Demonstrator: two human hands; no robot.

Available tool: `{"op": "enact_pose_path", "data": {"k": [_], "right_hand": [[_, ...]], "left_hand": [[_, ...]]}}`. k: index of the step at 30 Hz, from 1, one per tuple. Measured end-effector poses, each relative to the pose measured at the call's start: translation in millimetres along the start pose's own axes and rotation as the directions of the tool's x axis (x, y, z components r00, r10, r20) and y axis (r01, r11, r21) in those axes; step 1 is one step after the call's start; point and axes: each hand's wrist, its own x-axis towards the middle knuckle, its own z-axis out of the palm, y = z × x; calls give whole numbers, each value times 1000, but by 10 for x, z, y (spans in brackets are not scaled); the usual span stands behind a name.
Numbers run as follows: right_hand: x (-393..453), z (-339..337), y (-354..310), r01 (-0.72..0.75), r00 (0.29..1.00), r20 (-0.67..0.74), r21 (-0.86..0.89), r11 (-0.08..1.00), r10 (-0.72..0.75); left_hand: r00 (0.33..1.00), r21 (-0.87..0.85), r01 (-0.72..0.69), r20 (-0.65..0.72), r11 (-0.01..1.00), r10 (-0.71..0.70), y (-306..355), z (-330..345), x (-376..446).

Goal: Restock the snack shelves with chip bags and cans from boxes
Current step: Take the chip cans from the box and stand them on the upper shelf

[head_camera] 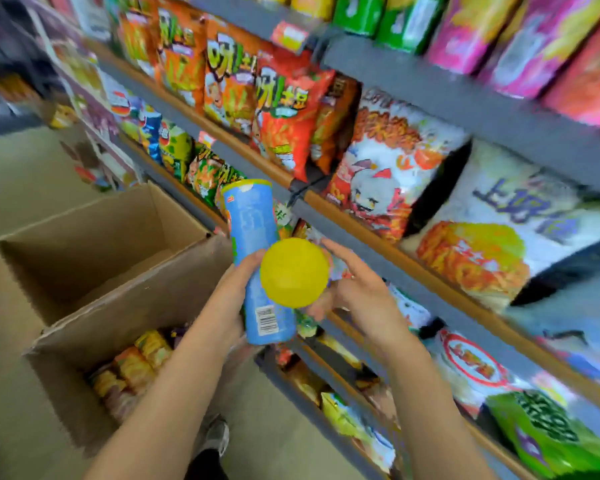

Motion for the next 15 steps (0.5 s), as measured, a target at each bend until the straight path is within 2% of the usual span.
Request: {"op": "enact_pose_path", "data": {"k": [3,5,7,9,12,15], "right_hand": [[-603,-322,-409,136,991,29,-186,973,-133],[-980,-535,-691,217,966,-39,-405,888,-254],[-1336,-742,-976,266,896,-159,-554,789,-414],[-1675,-943,-1232,314,793,-245,-620,719,-558],[-2079,-1284,-1452,275,669,-375,-677,682,-642],[-2408,-1505,-1653,342,638,-523,-466,816,-566]], "left_hand": [[996,-23,-58,66,998,60,14,602,-402],[985,23,-94,145,995,90,38,993,-600],[975,90,-125,194,988,106,96,1421,-803],[939,79,-162,318,984,129,119,1791,-1020],[905,142,-184,410,973,112,70,2390,-1204],[871,98,-190,476,977,122,40,2989,-1455]]}}
